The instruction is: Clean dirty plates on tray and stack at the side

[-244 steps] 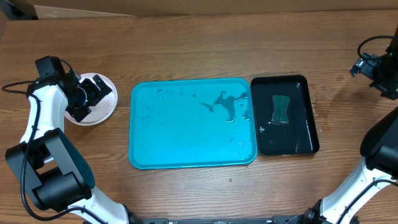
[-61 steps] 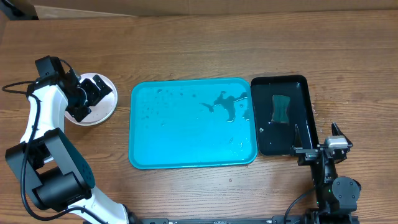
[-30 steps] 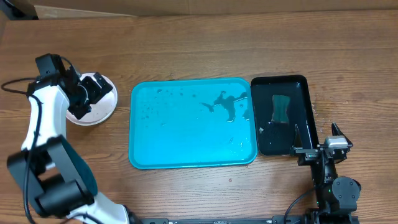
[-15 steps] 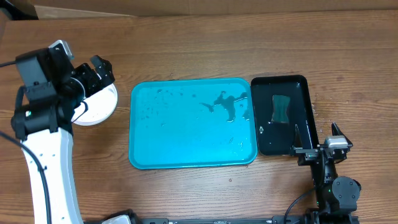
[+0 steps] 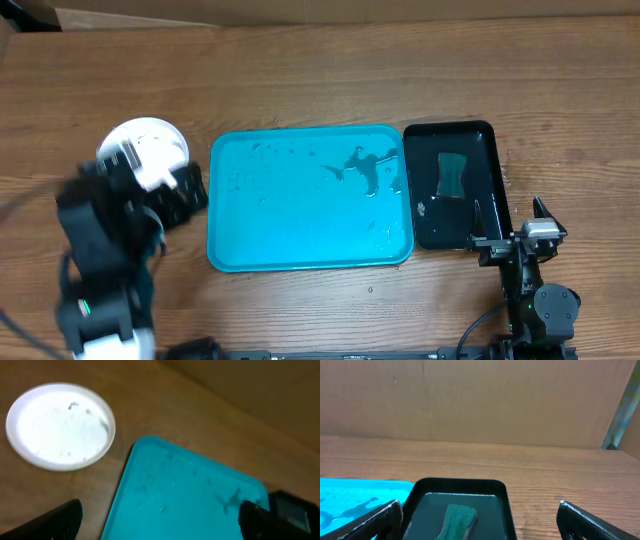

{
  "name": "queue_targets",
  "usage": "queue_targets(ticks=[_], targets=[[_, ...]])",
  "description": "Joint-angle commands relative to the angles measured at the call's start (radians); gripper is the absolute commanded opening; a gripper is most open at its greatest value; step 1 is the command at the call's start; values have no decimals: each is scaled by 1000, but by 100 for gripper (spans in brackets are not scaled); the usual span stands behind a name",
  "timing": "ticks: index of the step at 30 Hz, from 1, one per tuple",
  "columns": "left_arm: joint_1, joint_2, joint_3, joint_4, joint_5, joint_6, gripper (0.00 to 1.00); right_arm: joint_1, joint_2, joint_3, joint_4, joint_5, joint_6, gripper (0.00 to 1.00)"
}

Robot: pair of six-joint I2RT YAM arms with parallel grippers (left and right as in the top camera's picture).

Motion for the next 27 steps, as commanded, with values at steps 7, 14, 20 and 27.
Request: queue_targets(ticks=[7, 14, 20, 27], targets=[[-43, -450, -357, 355, -31, 11, 100, -4, -10, -11, 6, 2, -7, 100], [-161, -690, -554, 824, -176, 11, 100, -4, -10, -11, 6, 2, -7, 100], [-207, -785, -662, 972, -235, 12, 100, -4, -10, -11, 6, 2, -7, 100], [-207, -786, -764, 968, -246, 11, 100, -4, -10, -11, 6, 2, -7, 100]])
